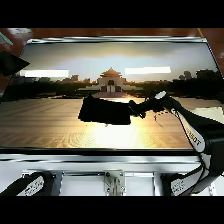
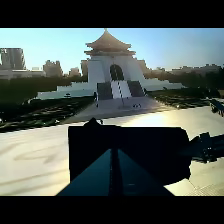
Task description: Fold the shirts.
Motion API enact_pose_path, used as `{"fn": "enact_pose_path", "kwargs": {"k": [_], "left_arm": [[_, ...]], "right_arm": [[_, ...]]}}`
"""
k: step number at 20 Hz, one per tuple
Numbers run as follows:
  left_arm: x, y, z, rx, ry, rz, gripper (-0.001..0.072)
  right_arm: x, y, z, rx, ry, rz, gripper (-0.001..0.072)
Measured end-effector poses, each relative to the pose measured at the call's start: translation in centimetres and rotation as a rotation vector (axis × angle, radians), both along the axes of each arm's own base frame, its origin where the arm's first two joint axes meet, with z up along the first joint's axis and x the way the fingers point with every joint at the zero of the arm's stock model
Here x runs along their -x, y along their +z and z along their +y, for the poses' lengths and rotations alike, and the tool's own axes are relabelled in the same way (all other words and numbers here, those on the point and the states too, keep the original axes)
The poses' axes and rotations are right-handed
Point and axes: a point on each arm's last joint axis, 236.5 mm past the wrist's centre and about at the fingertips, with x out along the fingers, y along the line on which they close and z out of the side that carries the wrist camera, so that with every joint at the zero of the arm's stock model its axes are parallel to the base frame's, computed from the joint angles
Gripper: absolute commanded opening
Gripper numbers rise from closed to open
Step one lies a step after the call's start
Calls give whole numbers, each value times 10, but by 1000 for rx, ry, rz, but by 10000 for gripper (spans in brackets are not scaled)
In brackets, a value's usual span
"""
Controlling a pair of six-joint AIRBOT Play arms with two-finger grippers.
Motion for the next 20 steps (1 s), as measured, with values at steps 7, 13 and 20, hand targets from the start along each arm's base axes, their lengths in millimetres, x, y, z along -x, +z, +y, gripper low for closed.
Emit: {"fn": "enact_pose_path", "kwargs": {"k": [7,13,20], "left_arm": [[0,1,-1,4,-1,-1,38],[3,5,-9,39,-25,-1,38],[8,8,-20,74,-65,3,38]], "right_arm": [[-53,188,-52,-101,-69,-357,67],[-39,303,-215,197,-300,-490,67],[10,321,-400,516,-642,-453,68]]}}
